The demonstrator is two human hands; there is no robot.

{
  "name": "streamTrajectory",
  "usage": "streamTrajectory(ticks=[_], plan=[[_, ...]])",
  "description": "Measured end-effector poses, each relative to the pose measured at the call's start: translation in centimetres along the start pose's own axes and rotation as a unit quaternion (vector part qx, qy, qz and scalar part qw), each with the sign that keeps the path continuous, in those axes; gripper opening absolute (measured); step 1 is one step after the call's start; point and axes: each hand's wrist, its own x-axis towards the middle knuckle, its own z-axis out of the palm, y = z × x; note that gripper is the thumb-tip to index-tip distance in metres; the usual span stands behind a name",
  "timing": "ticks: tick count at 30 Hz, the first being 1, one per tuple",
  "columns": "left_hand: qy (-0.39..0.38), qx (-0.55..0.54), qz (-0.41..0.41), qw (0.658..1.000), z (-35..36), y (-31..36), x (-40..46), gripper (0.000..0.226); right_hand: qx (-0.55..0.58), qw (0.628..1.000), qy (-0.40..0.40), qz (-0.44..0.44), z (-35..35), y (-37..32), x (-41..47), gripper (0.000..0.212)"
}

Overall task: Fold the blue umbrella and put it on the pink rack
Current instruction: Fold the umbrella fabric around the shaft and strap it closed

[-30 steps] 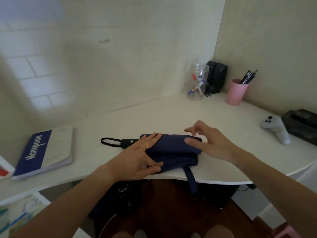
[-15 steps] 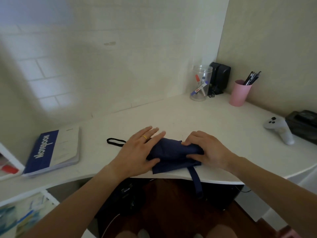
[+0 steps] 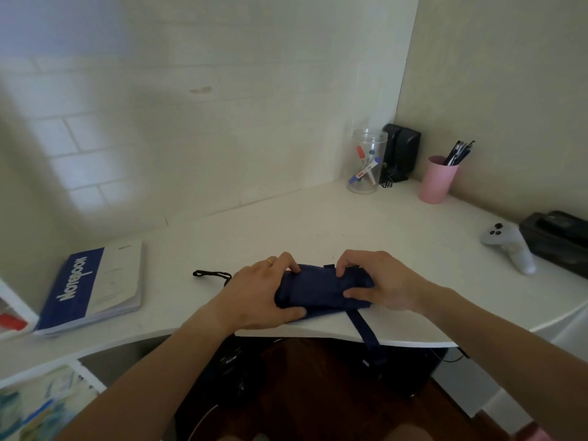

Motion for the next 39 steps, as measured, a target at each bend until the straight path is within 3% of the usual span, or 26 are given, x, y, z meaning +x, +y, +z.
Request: streamTrajectory(ticks=[3, 6, 11, 15, 17, 20, 22, 25, 28, 30, 33, 36, 39], plan=[[-0.026, -0.036, -0.052, 0.998, 0.2, 0.7, 0.5, 0.072, -0.064, 0.996, 0.044, -0.048, 0.8, -0.2, -0.8, 0.033], [0.007, -0.010, -0.036, 0.999, 1.5, 0.6, 0.6, 0.056, -0.088, 0.992, 0.054, -0.073, 1.0, -0.4, -1.4, 0.033], [0.115, 0.002, 0.012, 0.993, 3.2, 0.1, 0.2, 0.051, 0.092, 0.991, -0.041, 0.085, -1.1, -0.3, 0.2, 0.055], [0.138, -0.015, 0.012, 0.990, 3.0, 0.3, 0.4, 0.051, 0.012, 0.998, -0.031, 0.061, -1.1, 0.3, 0.9, 0.041], [0.086, -0.004, -0.017, 0.996, 2.0, 0.7, 1.0, 0.056, -0.034, 0.999, -0.009, 0.026, -0.6, 0.1, 0.5, 0.038], [-0.060, 0.024, -0.025, 0.998, 0.3, 0.7, 3.0, 0.073, -0.105, 0.993, 0.042, -0.043, 0.3, -0.2, -0.7, 0.037], [-0.114, -0.009, 0.017, 0.993, 0.4, 0.5, 3.8, 0.063, -0.113, 0.989, 0.067, -0.065, 0.9, -0.1, -1.2, 0.038], [-0.085, -0.006, 0.058, 0.995, 1.2, 0.5, 3.3, 0.045, 0.023, 0.994, 0.107, -0.004, 1.7, 0.4, -2.1, 0.043], [-0.012, 0.011, 0.069, 0.997, 2.0, 0.4, 2.4, 0.043, 0.183, 0.964, 0.157, 0.111, 2.4, 0.2, -2.7, 0.060], [0.021, -0.017, 0.062, 0.998, 2.0, 0.4, 2.4, 0.042, 0.298, 0.921, 0.196, 0.156, 2.8, -0.4, -2.4, 0.068], [0.064, -0.101, 0.024, 0.993, 1.3, 1.0, 3.0, 0.043, 0.485, 0.832, 0.197, 0.186, 2.8, -1.4, -1.5, 0.042], [0.094, -0.219, -0.012, 0.971, 1.0, 2.0, 3.6, 0.040, 0.500, 0.823, 0.183, 0.197, 3.2, -2.3, -0.7, 0.016], [0.131, -0.304, -0.057, 0.942, 0.9, 2.5, 3.9, 0.034, 0.468, 0.832, 0.195, 0.226, 3.6, -2.9, -0.6, 0.016]])
